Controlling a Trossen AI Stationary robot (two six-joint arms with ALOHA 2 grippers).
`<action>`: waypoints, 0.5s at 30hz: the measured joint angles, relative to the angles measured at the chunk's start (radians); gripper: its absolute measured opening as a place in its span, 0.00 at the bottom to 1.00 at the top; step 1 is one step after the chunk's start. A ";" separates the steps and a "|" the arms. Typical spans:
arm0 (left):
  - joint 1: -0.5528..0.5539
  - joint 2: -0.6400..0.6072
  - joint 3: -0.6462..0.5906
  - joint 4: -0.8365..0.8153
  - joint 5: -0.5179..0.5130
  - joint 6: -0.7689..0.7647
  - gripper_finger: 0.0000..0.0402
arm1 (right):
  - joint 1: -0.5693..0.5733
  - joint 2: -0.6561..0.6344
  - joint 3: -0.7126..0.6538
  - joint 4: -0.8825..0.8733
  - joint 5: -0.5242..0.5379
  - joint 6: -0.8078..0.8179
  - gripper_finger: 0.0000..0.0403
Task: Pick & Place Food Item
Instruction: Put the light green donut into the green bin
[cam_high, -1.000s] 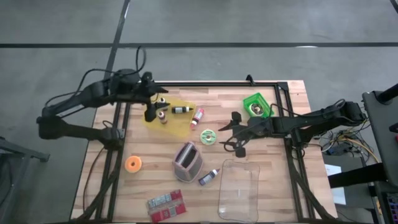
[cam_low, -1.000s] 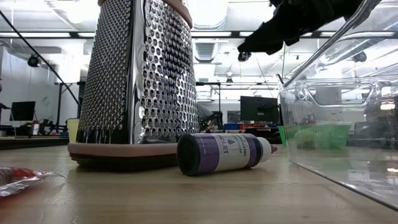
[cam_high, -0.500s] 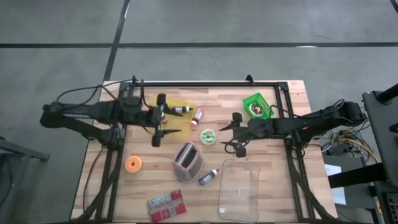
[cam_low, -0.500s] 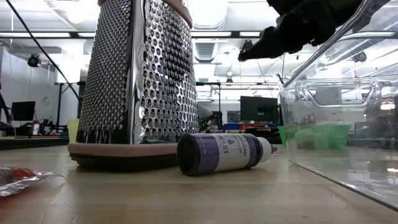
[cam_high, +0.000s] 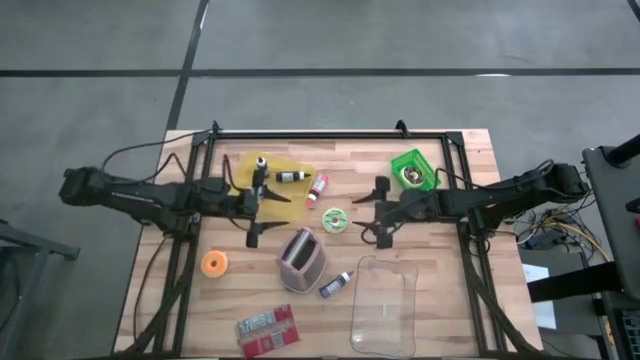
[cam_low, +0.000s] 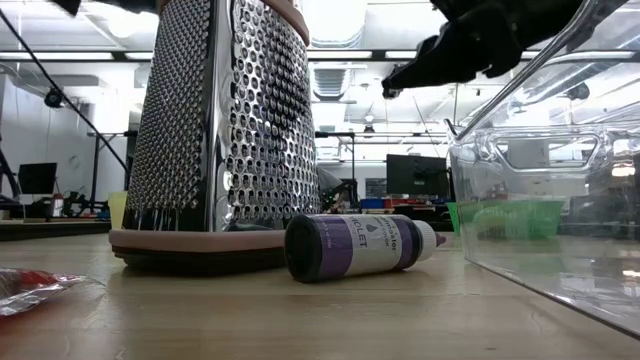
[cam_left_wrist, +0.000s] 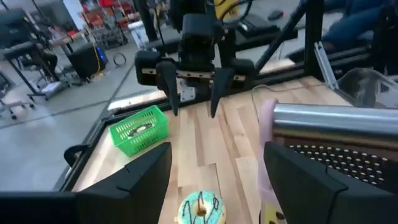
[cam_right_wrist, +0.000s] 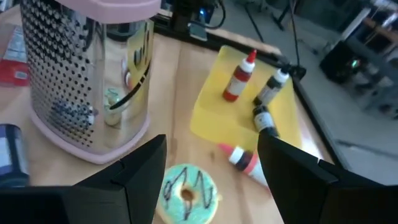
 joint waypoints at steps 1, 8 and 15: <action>0.000 -0.018 -0.031 0.041 0.000 -0.001 0.65 | -0.008 0.002 0.000 0.010 -0.001 -0.019 0.61; 0.000 -0.112 -0.231 0.305 -0.004 -0.019 0.65 | -0.183 0.004 0.000 0.023 -0.200 -0.041 0.61; 0.000 -0.123 -0.274 0.334 -0.004 -0.026 0.65 | -0.392 0.119 0.062 0.017 -0.490 0.030 0.61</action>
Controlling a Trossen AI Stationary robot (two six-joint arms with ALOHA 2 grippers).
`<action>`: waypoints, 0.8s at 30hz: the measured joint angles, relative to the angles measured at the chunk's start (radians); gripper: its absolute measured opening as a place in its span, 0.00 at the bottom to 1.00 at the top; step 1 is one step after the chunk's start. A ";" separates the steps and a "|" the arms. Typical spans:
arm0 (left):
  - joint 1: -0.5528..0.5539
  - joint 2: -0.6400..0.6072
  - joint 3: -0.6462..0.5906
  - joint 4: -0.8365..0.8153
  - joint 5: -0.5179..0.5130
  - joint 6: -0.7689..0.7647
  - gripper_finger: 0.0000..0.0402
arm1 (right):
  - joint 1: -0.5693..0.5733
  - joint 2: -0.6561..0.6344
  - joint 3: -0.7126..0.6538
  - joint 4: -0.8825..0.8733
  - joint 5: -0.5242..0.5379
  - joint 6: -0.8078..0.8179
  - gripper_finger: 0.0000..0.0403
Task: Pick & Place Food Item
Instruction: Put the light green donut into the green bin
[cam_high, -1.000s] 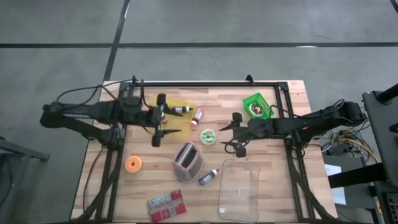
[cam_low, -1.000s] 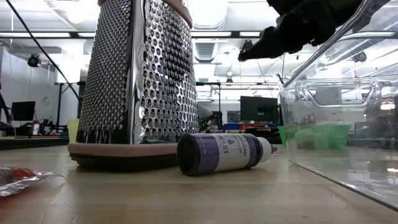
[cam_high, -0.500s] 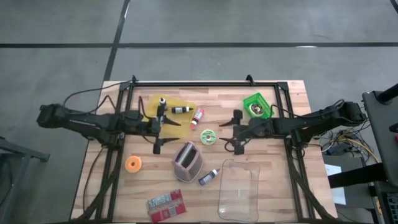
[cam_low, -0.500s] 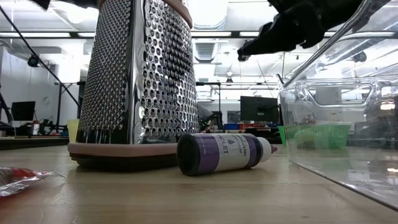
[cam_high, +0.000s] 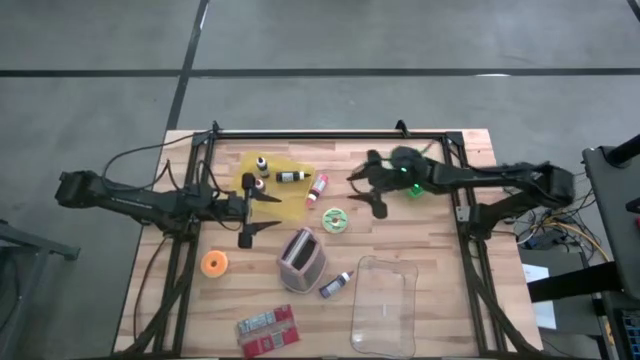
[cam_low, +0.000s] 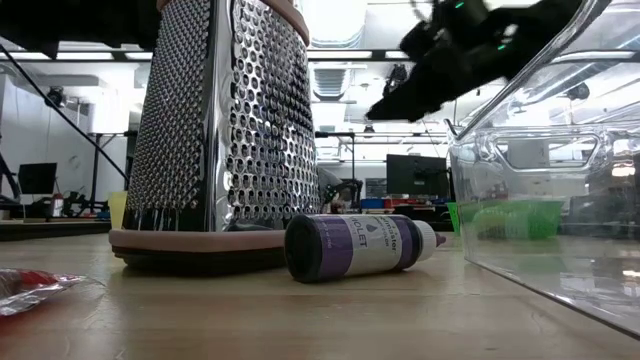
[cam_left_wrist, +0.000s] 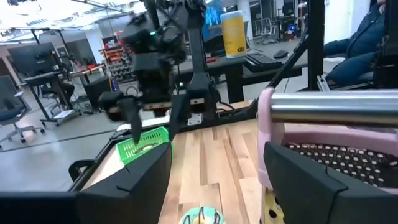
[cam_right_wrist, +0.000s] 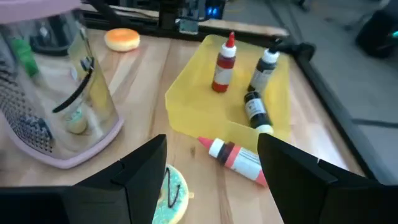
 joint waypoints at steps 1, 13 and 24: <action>0.000 0.000 -0.004 -0.003 0.000 0.000 0.65 | -0.005 0.040 0.023 -0.003 -0.018 0.000 0.61; 0.001 0.005 -0.019 -0.008 -0.041 -0.002 0.65 | -0.004 0.435 0.380 -0.348 -0.029 -0.118 0.60; 0.002 0.004 -0.030 -0.005 -0.064 0.000 0.65 | 0.033 0.500 0.497 -0.540 -0.041 -0.100 0.59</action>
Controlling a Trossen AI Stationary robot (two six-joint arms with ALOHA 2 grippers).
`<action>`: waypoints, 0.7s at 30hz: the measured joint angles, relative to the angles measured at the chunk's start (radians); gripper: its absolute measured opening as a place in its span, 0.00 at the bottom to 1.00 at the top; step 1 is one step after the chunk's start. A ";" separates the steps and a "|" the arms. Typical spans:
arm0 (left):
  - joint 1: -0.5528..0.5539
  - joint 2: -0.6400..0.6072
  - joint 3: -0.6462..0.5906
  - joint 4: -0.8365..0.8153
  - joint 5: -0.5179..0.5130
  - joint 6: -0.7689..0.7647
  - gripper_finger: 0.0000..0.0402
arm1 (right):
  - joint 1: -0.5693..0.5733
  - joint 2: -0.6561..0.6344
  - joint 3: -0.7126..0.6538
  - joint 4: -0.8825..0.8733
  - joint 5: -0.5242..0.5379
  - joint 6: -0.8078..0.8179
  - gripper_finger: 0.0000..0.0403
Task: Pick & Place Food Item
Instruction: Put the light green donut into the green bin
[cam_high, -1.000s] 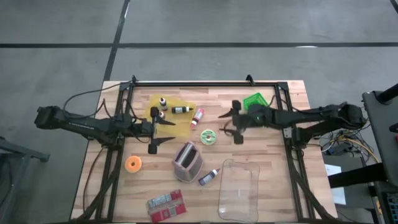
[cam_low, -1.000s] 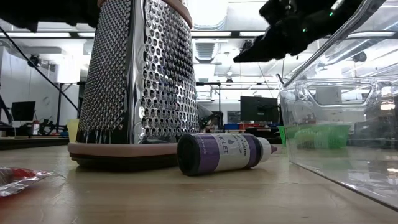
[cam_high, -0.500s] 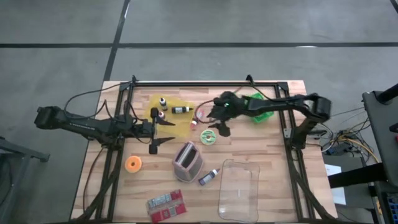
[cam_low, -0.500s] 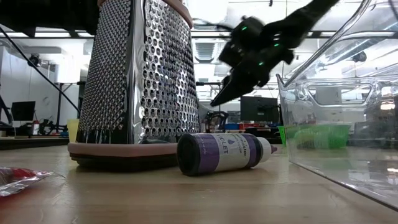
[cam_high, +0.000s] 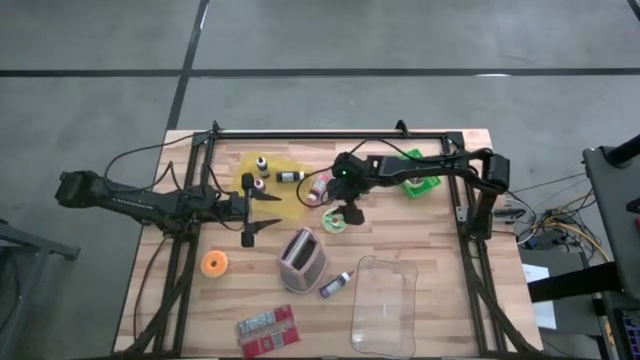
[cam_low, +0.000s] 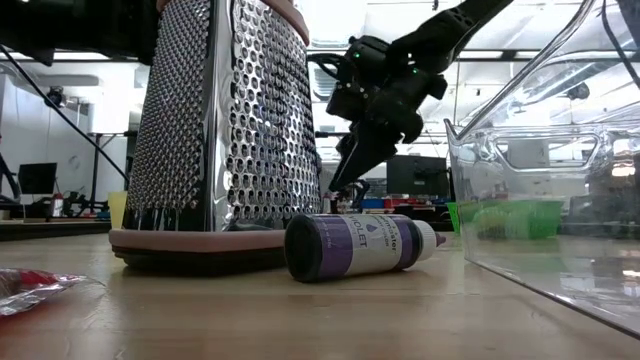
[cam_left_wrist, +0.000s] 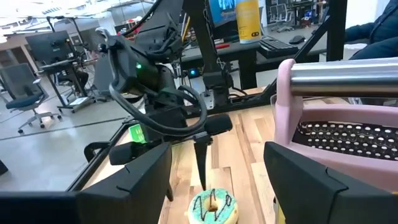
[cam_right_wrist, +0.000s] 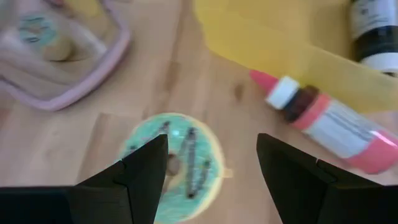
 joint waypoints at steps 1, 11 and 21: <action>0.000 0.000 0.000 0.000 0.000 0.000 0.65 | 0.003 -0.002 -0.003 -0.004 0.000 0.010 0.59; 0.000 0.000 0.000 0.011 0.000 0.000 0.65 | 0.012 0.000 -0.009 -0.033 0.016 0.049 0.59; 0.000 0.000 0.002 0.023 0.000 0.000 0.65 | 0.019 0.036 0.012 -0.053 0.012 0.174 0.59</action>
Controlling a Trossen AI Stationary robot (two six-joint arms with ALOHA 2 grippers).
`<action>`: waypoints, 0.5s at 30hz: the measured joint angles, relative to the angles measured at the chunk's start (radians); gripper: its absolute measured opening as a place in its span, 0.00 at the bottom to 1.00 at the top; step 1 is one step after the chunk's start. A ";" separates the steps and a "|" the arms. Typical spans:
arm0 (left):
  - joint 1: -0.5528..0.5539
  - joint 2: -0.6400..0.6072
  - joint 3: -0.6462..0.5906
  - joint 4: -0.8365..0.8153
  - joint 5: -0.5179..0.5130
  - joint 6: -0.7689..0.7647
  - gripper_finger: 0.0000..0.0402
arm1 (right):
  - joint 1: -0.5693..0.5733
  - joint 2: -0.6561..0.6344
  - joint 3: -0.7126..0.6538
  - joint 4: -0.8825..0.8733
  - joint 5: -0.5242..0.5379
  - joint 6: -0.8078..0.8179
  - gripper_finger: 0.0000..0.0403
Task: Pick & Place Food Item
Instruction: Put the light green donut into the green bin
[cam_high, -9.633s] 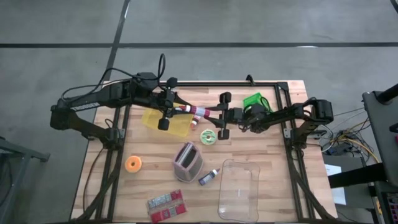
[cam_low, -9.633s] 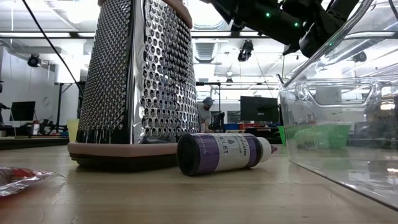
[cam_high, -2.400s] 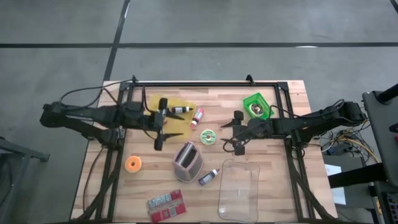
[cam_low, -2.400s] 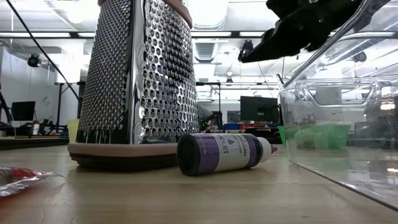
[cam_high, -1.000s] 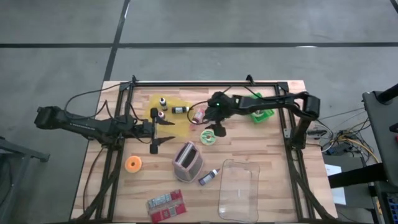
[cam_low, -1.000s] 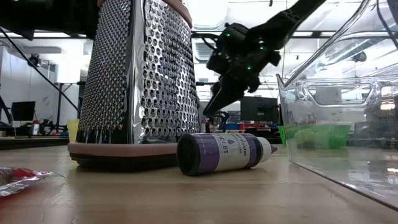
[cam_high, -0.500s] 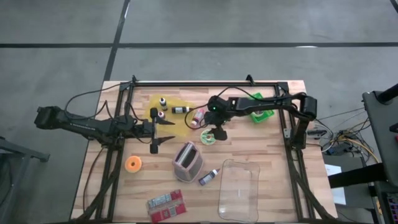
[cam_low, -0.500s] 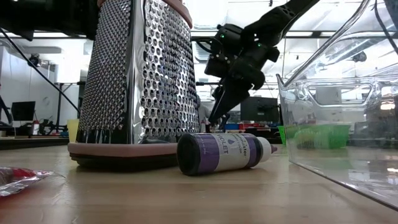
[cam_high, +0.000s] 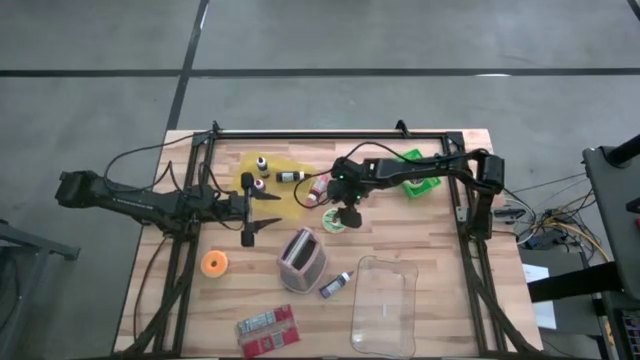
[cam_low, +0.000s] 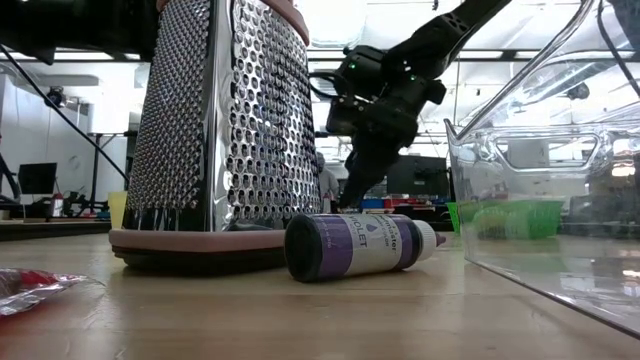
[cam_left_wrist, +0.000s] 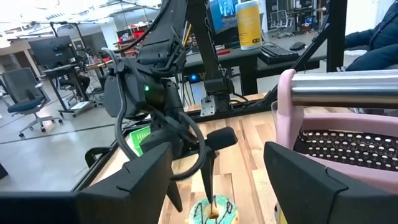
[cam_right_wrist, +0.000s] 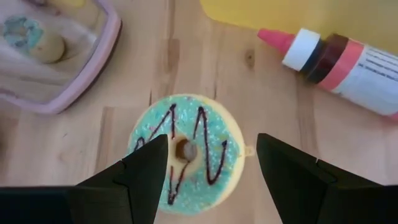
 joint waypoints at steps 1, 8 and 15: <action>0.000 0.000 0.001 0.000 0.000 0.000 0.65 | 0.000 0.000 0.002 -0.012 0.002 0.007 0.59; 0.000 0.000 0.002 0.010 0.000 -0.001 0.65 | 0.002 0.000 0.003 -0.049 0.012 0.069 0.59; 0.000 -0.040 0.030 0.009 0.001 0.006 0.65 | 0.027 0.001 -0.001 -0.079 0.077 0.097 0.59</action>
